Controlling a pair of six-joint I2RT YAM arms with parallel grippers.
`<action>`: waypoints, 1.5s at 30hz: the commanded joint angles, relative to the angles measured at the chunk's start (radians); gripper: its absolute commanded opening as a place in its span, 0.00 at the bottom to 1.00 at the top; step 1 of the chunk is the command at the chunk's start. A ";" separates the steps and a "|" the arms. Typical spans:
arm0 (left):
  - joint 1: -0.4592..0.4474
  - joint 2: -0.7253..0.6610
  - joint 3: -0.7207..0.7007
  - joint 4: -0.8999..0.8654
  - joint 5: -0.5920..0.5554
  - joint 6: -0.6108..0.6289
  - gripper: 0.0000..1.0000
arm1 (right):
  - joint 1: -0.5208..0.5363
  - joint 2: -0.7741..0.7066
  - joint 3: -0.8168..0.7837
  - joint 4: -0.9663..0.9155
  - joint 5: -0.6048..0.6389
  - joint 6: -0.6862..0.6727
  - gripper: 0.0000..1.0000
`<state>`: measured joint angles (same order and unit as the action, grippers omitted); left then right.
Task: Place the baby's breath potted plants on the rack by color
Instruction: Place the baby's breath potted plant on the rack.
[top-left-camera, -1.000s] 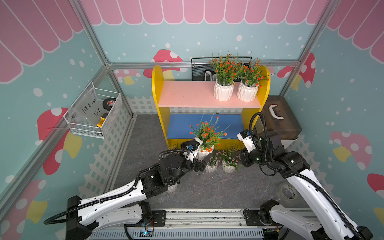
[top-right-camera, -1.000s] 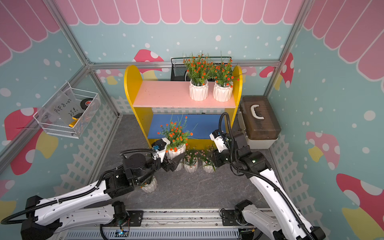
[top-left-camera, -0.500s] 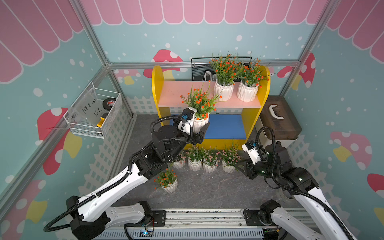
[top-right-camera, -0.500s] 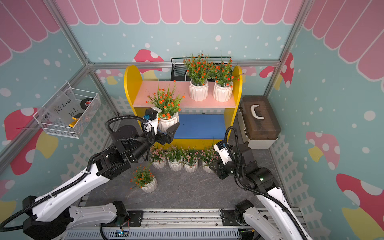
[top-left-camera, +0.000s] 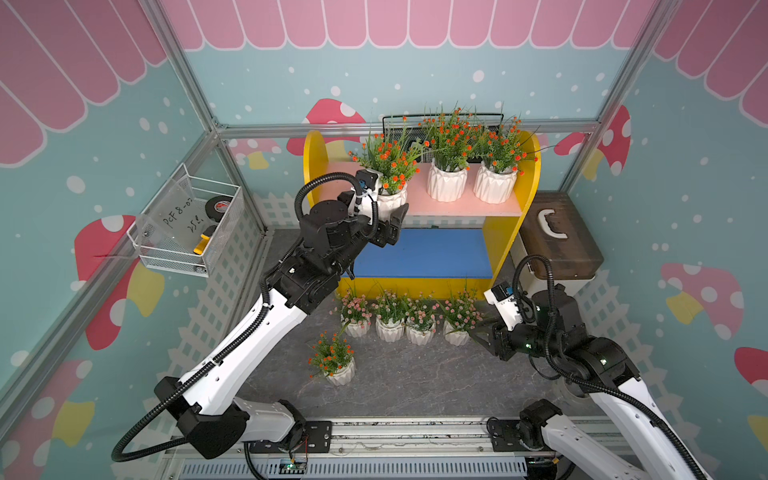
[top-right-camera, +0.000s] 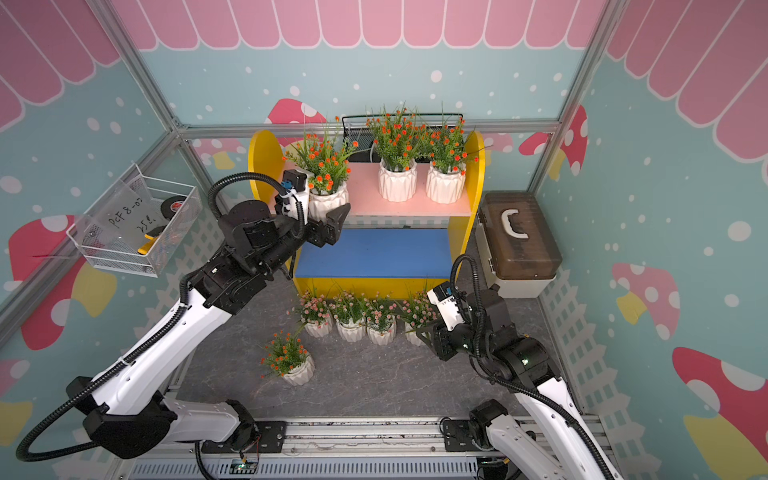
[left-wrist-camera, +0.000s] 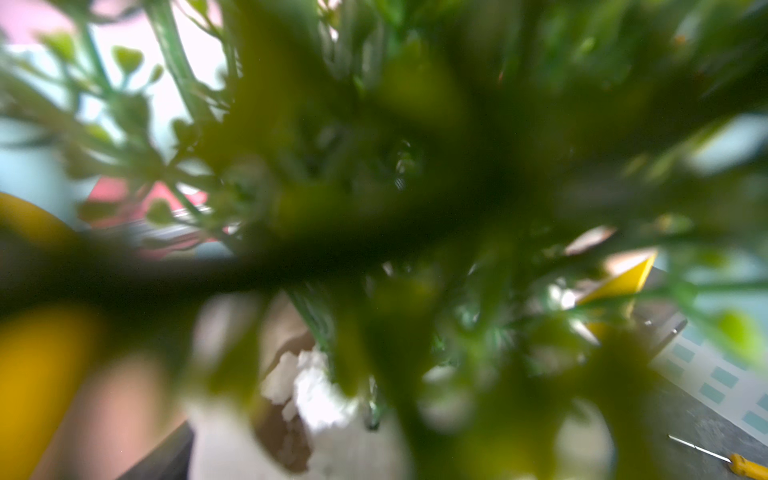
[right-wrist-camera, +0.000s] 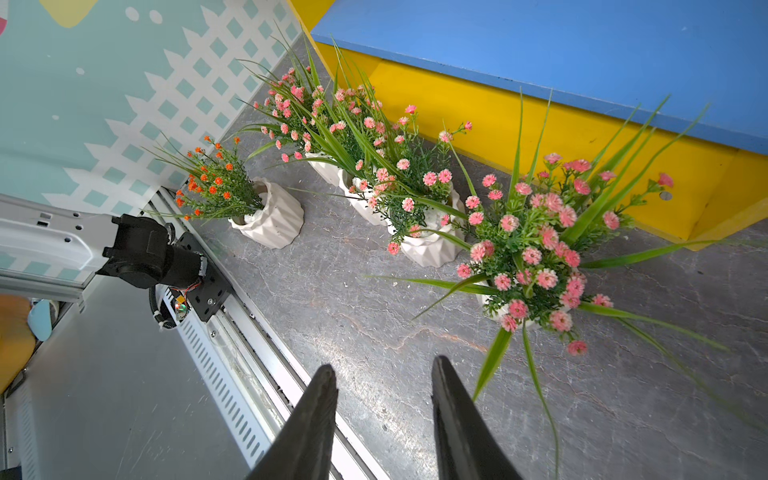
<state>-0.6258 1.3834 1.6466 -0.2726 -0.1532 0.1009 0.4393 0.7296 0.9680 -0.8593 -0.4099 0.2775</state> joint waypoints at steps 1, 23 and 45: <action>0.048 0.029 0.087 0.036 0.100 -0.032 0.73 | -0.004 -0.011 -0.004 0.008 -0.010 -0.015 0.38; 0.134 0.299 0.235 0.159 0.218 -0.070 0.73 | -0.004 -0.007 -0.010 0.009 -0.004 -0.018 0.39; 0.147 0.441 0.379 0.093 0.259 -0.101 0.75 | -0.004 -0.006 -0.014 0.017 0.004 -0.022 0.41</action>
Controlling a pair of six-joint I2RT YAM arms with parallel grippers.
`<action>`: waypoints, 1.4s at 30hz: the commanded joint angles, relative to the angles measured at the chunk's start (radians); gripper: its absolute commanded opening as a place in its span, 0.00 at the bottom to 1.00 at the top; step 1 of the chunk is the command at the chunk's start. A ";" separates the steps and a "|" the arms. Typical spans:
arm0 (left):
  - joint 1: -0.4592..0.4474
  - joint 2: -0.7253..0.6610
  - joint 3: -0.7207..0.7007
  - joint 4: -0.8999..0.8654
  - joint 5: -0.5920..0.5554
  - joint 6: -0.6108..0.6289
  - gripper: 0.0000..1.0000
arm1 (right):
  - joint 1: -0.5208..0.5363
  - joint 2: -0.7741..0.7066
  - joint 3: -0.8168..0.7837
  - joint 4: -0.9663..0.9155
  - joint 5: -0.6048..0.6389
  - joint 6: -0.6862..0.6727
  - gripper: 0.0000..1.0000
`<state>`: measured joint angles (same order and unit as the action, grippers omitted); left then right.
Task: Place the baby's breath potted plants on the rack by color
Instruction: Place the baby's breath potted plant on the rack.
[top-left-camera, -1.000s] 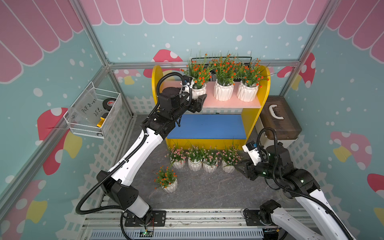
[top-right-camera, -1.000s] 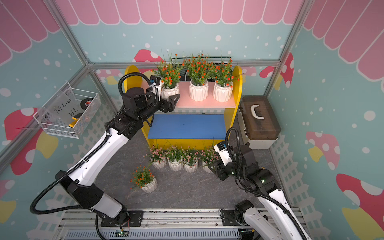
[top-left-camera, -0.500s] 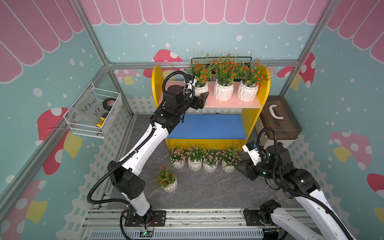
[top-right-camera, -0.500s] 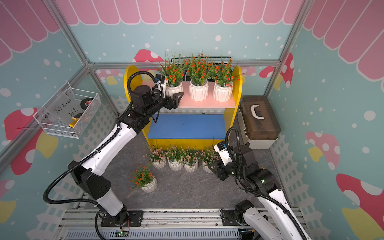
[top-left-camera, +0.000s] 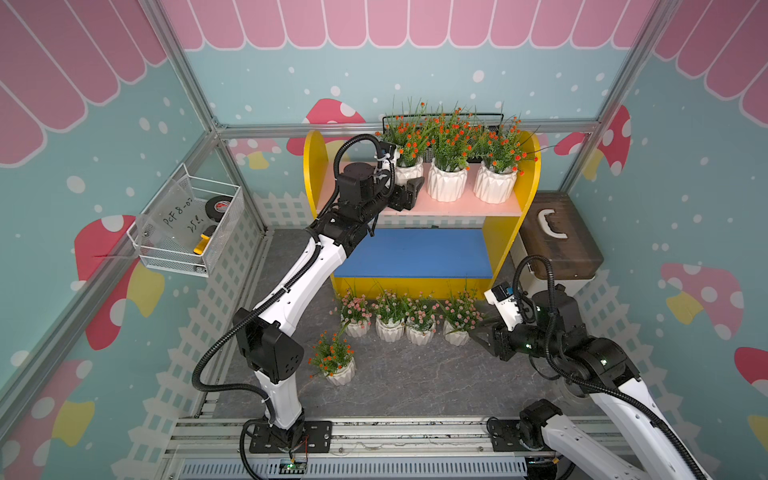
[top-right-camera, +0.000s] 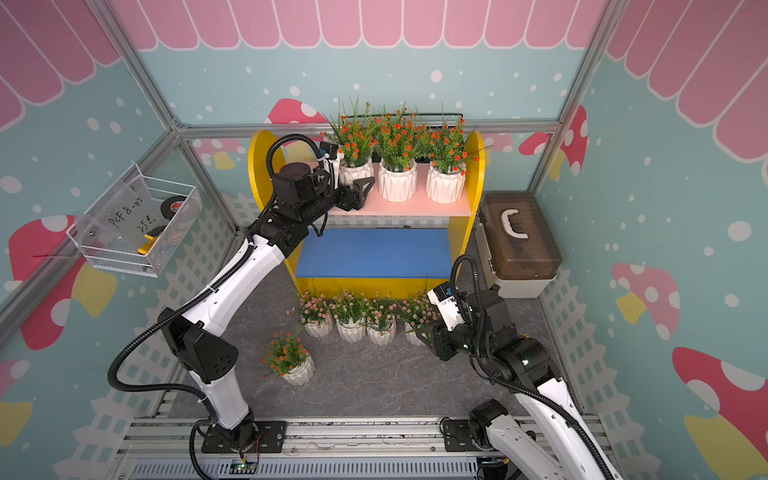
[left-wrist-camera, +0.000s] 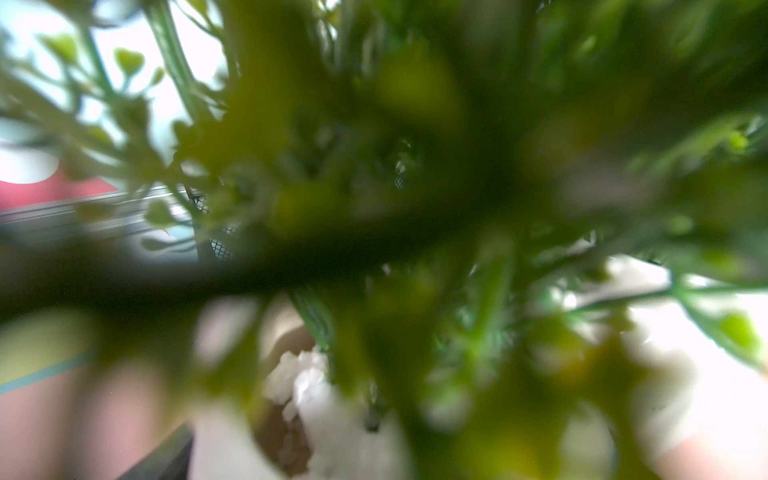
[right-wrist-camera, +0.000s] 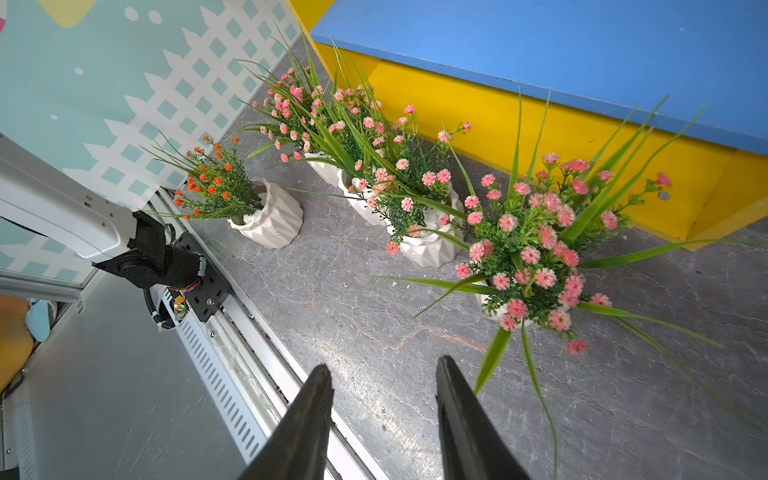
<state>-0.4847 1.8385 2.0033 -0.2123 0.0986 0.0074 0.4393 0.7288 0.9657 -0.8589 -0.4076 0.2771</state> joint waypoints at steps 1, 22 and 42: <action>0.006 -0.017 0.016 0.035 0.005 -0.007 0.77 | -0.004 -0.005 -0.011 0.017 0.002 -0.022 0.41; 0.006 -0.132 -0.113 0.051 0.014 0.034 0.99 | -0.004 -0.006 -0.011 0.017 0.006 -0.019 0.47; -0.063 -0.539 -0.540 0.005 -0.047 0.014 0.99 | -0.002 0.004 -0.021 0.035 0.069 0.011 0.53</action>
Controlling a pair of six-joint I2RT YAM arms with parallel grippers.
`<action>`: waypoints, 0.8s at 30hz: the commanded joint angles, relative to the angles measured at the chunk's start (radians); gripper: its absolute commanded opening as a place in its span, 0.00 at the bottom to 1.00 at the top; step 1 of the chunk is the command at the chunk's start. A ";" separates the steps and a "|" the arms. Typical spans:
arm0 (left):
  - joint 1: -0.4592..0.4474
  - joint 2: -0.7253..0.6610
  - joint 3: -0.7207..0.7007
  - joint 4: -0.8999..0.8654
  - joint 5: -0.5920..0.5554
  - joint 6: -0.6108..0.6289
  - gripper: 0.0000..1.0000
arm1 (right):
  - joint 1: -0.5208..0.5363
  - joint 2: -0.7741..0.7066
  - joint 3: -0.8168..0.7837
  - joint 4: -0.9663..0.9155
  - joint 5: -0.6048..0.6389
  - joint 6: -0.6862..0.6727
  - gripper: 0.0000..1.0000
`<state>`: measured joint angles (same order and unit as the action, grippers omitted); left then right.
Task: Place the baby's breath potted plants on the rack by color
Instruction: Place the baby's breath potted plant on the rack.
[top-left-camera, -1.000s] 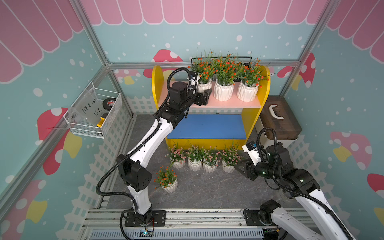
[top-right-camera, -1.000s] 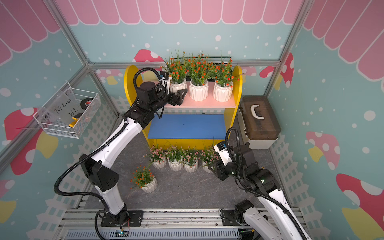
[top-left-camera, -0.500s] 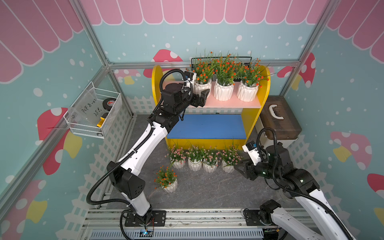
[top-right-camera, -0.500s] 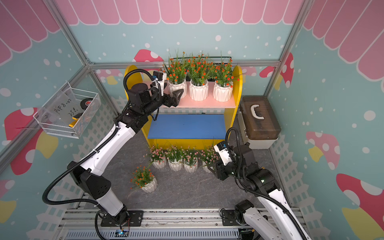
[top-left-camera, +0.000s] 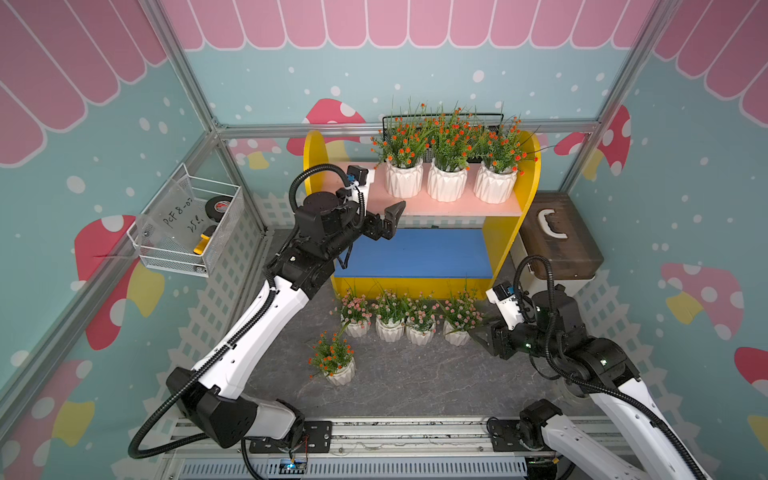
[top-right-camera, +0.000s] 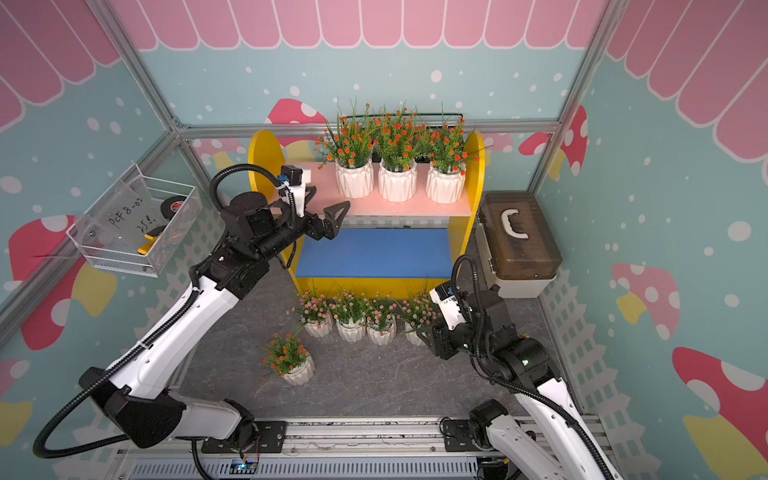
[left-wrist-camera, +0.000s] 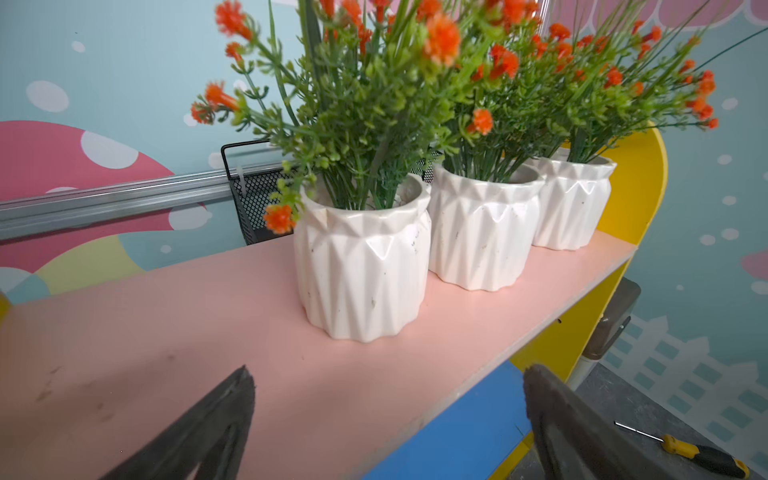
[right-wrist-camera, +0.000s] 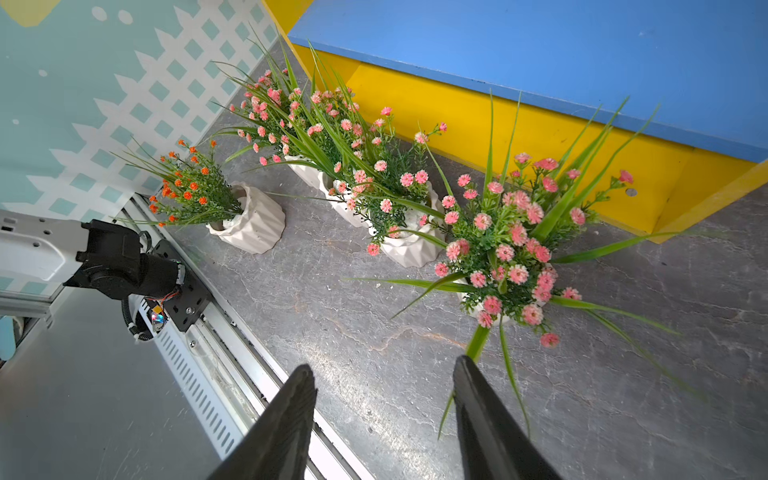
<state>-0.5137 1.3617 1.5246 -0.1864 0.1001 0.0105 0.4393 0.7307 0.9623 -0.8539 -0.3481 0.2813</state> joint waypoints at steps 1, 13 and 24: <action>-0.053 -0.086 -0.090 -0.022 -0.073 0.016 0.99 | -0.002 0.004 -0.024 0.040 -0.002 0.014 0.53; -0.291 -0.399 -0.456 -0.092 -0.401 0.025 0.99 | 0.069 0.041 -0.104 0.156 -0.046 0.122 0.45; -0.322 -0.551 -0.596 -0.212 -0.479 -0.066 0.99 | 0.415 0.155 -0.175 0.413 0.214 0.296 0.43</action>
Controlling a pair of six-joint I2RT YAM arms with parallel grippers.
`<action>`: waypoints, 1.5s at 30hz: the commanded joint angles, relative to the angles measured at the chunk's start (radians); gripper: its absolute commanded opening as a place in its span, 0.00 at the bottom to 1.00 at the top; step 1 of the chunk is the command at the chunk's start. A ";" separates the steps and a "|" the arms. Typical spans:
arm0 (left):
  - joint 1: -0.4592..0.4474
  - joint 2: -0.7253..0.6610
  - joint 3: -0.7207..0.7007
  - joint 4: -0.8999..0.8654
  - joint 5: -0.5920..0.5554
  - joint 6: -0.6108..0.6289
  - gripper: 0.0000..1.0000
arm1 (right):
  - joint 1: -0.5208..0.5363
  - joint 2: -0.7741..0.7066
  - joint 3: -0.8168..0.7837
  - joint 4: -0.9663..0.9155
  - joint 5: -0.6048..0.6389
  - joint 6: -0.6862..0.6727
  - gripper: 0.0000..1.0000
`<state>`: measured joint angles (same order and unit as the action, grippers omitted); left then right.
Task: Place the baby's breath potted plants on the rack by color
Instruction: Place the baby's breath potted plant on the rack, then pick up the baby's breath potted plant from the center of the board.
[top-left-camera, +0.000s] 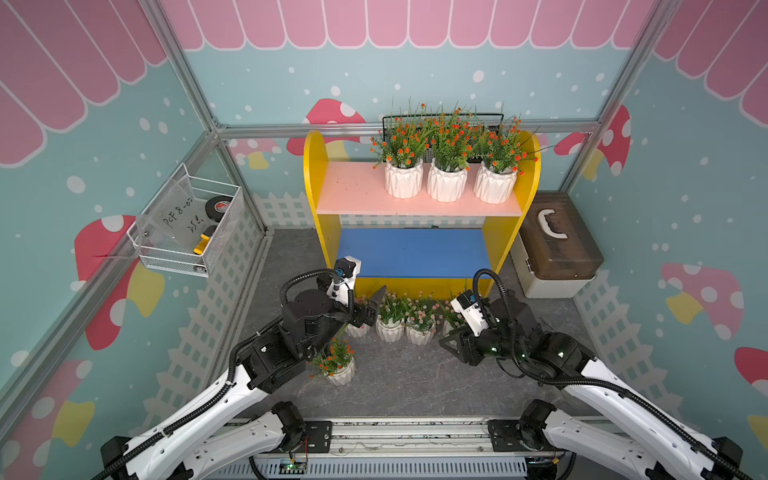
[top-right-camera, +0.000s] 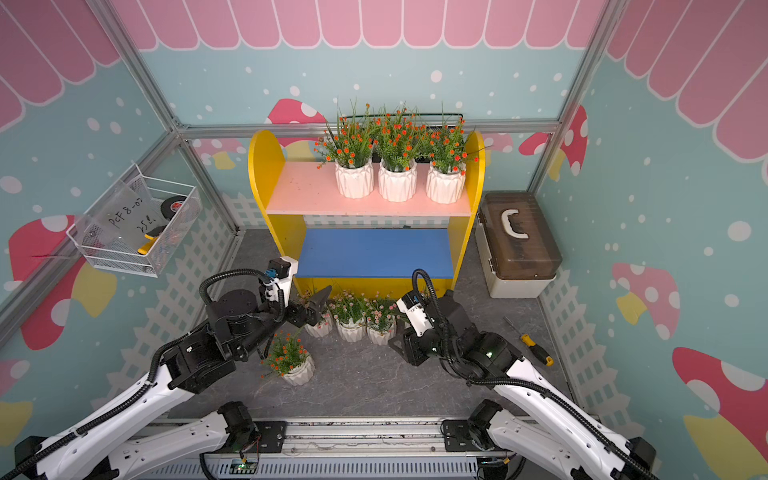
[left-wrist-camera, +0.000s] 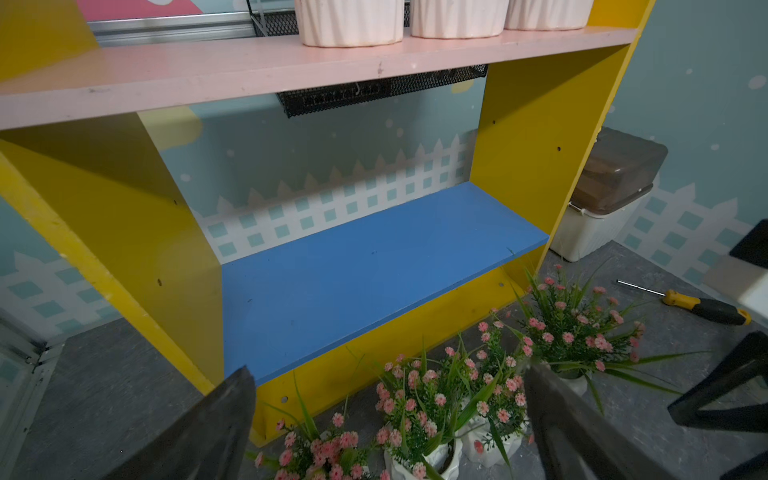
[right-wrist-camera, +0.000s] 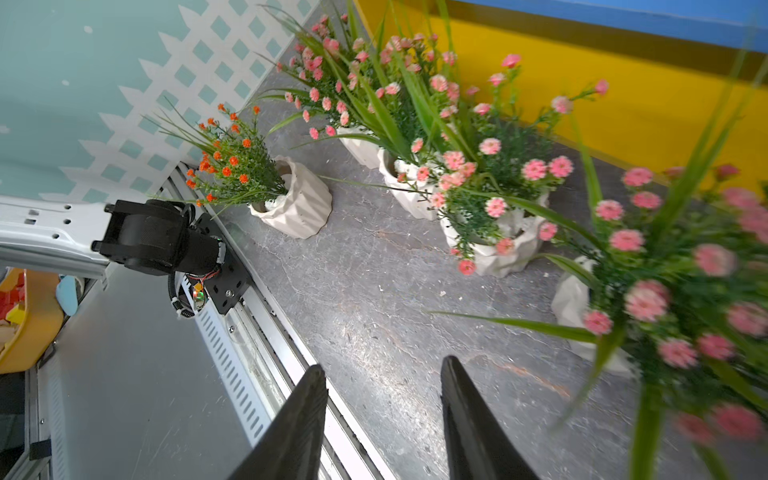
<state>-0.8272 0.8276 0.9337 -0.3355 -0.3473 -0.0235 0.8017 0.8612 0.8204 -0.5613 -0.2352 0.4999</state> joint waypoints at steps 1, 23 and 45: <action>-0.010 -0.019 0.004 -0.088 -0.032 -0.038 0.99 | 0.079 0.038 -0.042 0.145 0.131 0.089 0.43; -0.070 -0.331 -0.158 -0.261 -0.157 -0.322 0.96 | 0.365 0.615 0.017 0.694 0.285 0.296 0.38; -0.070 -0.462 -0.170 -0.278 -0.185 -0.317 0.97 | 0.415 0.944 0.283 0.664 0.244 0.255 0.28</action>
<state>-0.8925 0.3851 0.7761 -0.5949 -0.5076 -0.3149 1.2057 1.7836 1.0683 0.1181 0.0132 0.7628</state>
